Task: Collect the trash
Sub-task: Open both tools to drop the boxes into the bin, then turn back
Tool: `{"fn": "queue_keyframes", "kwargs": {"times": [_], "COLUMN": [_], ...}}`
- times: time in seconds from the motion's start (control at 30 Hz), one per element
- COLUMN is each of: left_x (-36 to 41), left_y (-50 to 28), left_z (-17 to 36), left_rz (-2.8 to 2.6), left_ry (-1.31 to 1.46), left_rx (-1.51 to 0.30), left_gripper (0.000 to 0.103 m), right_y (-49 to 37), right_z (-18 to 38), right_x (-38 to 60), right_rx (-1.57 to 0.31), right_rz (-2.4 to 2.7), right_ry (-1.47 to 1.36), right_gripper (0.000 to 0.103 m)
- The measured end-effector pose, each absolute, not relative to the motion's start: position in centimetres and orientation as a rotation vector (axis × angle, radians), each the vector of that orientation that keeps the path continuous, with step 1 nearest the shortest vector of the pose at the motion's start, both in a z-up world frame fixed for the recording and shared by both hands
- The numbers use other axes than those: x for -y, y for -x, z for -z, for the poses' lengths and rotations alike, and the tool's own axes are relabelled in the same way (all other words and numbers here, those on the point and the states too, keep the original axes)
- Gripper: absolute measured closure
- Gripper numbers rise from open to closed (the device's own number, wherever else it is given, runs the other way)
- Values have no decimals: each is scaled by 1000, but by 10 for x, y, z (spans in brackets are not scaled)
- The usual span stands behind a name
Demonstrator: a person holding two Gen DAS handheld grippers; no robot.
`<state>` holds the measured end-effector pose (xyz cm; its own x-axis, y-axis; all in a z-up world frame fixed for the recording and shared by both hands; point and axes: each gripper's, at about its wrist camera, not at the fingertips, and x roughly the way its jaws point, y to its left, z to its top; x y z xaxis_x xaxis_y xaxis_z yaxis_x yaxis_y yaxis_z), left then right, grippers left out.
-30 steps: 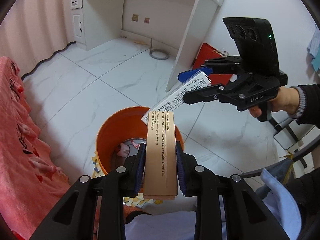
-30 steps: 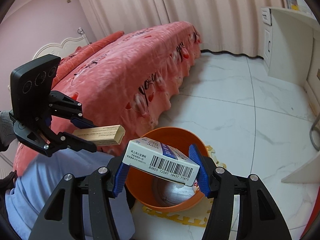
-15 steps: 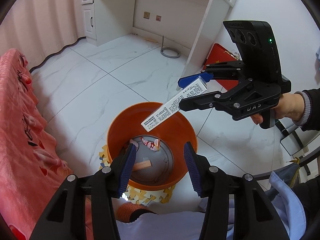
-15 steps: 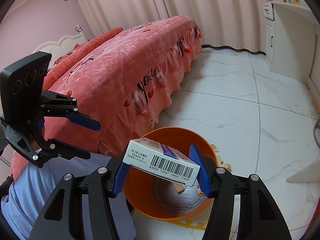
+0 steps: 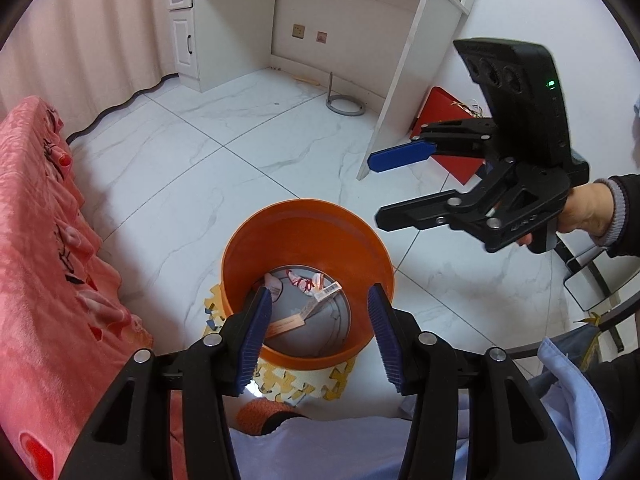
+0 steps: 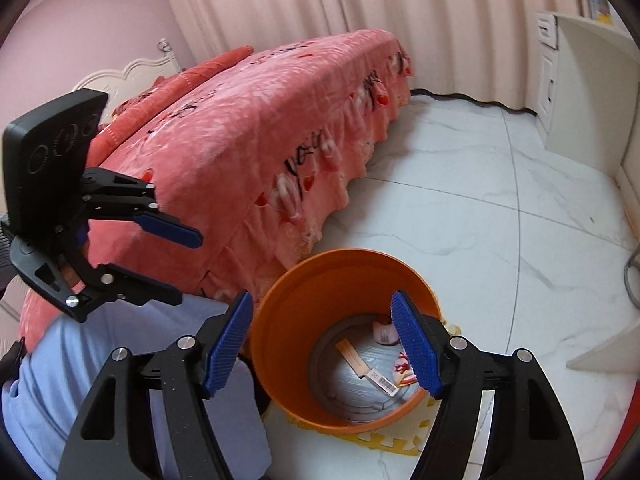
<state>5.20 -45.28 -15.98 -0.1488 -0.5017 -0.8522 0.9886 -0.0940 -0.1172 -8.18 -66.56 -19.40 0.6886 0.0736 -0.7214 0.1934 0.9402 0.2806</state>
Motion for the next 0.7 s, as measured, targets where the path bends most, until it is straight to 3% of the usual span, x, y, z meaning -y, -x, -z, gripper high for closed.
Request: {"fn": "queue_keyframes", "kwargs": {"times": [0.23,0.33,0.6,0.7], "left_x": [421,398,324,294], "left_y": [-55,-56,-58,-57], "left_z": [135,122,90,84], "left_rz": [1499,1424,1266,1184], "left_ry": [-752,-747,-692,-678], "left_rx": [-841,-831,-820,-821], "left_gripper": [43,29,29,21], "right_y": [78,72,47,36], "right_z": [156,139,96,84], "right_x": [627,604,530,495], "right_rx": [-780,-768,-744,-748], "right_rz": [-34,-64,-184,-241], "right_ry": [-260,-221,-140,-92], "right_gripper": [22,17,12,9]}}
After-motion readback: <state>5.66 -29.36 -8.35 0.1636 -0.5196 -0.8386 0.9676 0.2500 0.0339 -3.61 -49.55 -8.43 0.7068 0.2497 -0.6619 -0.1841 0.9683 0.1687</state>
